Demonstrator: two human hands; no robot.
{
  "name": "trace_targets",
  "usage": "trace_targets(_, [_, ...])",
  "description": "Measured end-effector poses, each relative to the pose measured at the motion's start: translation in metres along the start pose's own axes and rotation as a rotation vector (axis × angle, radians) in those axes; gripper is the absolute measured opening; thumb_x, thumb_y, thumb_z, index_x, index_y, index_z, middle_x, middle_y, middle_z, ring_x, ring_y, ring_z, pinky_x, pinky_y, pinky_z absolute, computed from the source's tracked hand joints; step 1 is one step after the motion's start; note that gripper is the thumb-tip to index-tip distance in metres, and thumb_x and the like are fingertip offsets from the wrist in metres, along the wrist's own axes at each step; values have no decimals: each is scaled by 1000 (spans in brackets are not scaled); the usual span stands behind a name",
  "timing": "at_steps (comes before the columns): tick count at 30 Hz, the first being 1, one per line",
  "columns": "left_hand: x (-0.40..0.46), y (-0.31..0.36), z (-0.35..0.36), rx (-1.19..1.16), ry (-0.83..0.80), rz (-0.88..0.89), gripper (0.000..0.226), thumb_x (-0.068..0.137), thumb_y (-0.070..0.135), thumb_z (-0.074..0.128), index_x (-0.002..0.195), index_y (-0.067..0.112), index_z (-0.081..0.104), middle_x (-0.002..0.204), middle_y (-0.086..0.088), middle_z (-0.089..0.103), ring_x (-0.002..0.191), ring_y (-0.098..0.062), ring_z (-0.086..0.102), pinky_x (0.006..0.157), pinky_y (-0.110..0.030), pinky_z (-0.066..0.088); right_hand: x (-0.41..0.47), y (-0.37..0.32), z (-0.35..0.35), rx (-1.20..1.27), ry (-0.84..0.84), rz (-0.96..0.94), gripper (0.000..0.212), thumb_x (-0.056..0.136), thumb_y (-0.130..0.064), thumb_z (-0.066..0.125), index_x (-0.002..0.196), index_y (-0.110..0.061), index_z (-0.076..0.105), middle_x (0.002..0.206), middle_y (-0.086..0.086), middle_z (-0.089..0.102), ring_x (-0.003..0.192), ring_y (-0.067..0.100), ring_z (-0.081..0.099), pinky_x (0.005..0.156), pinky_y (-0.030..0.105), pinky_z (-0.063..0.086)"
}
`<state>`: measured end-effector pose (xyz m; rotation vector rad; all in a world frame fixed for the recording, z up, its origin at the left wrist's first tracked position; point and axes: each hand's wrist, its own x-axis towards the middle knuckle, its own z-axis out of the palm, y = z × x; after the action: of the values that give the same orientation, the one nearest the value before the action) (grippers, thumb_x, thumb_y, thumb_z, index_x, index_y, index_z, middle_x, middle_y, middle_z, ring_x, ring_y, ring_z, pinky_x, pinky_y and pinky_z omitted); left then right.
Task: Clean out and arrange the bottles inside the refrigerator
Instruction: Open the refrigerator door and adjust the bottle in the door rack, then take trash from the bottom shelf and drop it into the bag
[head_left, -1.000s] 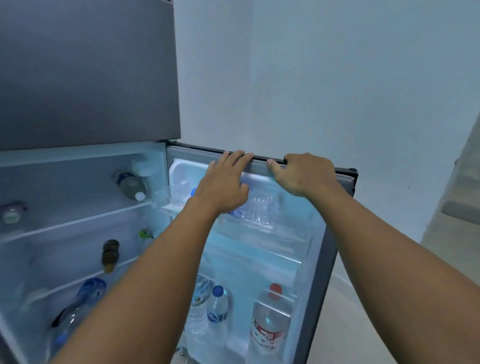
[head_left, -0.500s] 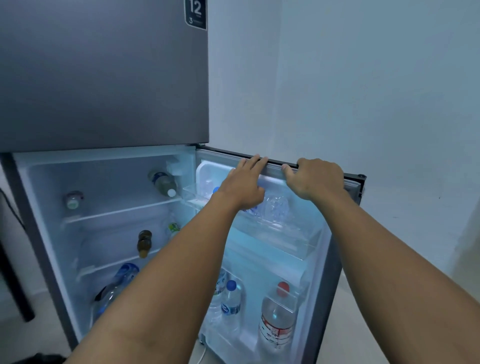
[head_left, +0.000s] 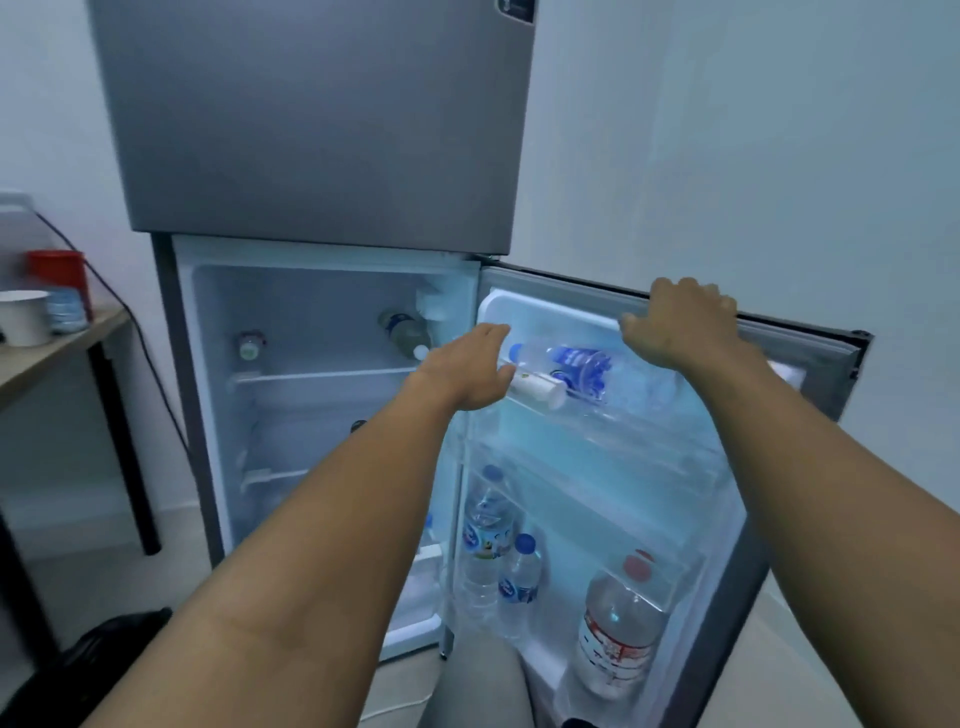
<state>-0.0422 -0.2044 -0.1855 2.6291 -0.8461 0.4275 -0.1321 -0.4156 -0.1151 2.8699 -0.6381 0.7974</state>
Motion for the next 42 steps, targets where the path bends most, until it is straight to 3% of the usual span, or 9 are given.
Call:
trace_targets(4, [-24, -62, 5, 28, -30, -121, 52, 96, 39, 44, 142, 16, 35, 144, -6, 40, 128, -31, 45, 102, -47, 40, -8, -77, 25, 219, 118, -204, 45, 90, -34, 52, 118, 0, 59, 123, 26, 56, 118, 42, 47, 103, 44, 36])
trace_targets(10, [-62, -160, 18, 48, -56, -302, 48, 94, 37, 48, 137, 14, 44, 142, -7, 44, 126, -30, 47, 99, -43, 41, -37, -192, 97, 542, -19, -477, 33, 88, -23, 56, 113, -2, 62, 113, 20, 60, 112, 36, 51, 96, 41, 44])
trace_targets(16, [-91, -241, 57, 22, -137, -419, 50, 92, 38, 50, 137, 17, 44, 140, -7, 44, 123, -31, 50, 100, -48, 44, -50, -255, 185, 585, -259, -489, 31, 90, -24, 56, 112, -3, 64, 115, 18, 63, 107, 34, 58, 91, 37, 47])
trace_targets(25, [-122, -307, 131, -32, -246, -494, 45, 95, 32, 47, 135, 13, 44, 136, -10, 46, 120, -32, 51, 96, -43, 45, -70, -299, 288, 572, -497, -404, 19, 87, -24, 55, 91, -7, 61, 99, 15, 64, 92, 34, 61, 74, 33, 47])
trace_targets(27, [-125, -326, 156, -38, -286, -505, 50, 94, 32, 47, 140, 12, 39, 137, -11, 44, 122, -33, 49, 98, -45, 44, -75, -313, 317, 576, -534, -412, 19, 87, -23, 55, 94, -6, 61, 103, 16, 63, 96, 34, 61, 78, 34, 48])
trace_targets(31, [-122, -371, 215, -71, -312, -535, 66, 89, 27, 53, 148, 11, 26, 150, -16, 30, 132, -37, 39, 108, -46, 38, -82, -342, 381, 581, -592, -416, 36, 89, -26, 56, 119, -7, 62, 121, 16, 63, 109, 31, 60, 91, 35, 49])
trace_targets(37, [-125, -421, 310, -108, -302, -686, 81, 88, 26, 58, 151, 15, 10, 156, -16, 10, 143, -36, 16, 115, -44, 26, -106, -364, 490, 493, -722, -456, 46, 94, -33, 52, 133, -8, 52, 135, 14, 53, 124, 30, 51, 102, 37, 44])
trace_targets(39, [-125, -434, 332, -81, -288, -739, 78, 87, 28, 58, 150, 17, 12, 154, -16, 14, 138, -38, 27, 110, -46, 33, -111, -366, 522, 489, -743, -459, 50, 96, -38, 51, 136, -8, 48, 139, 14, 49, 130, 29, 44, 107, 38, 40])
trace_targets(42, [-121, -441, 351, -20, -193, -736, 59, 91, 33, 52, 139, 14, 25, 141, -16, 30, 113, -37, 55, 90, -46, 49, -117, -366, 563, 503, -753, -462, 57, 96, -43, 48, 142, -9, 42, 146, 12, 44, 137, 26, 36, 114, 37, 33])
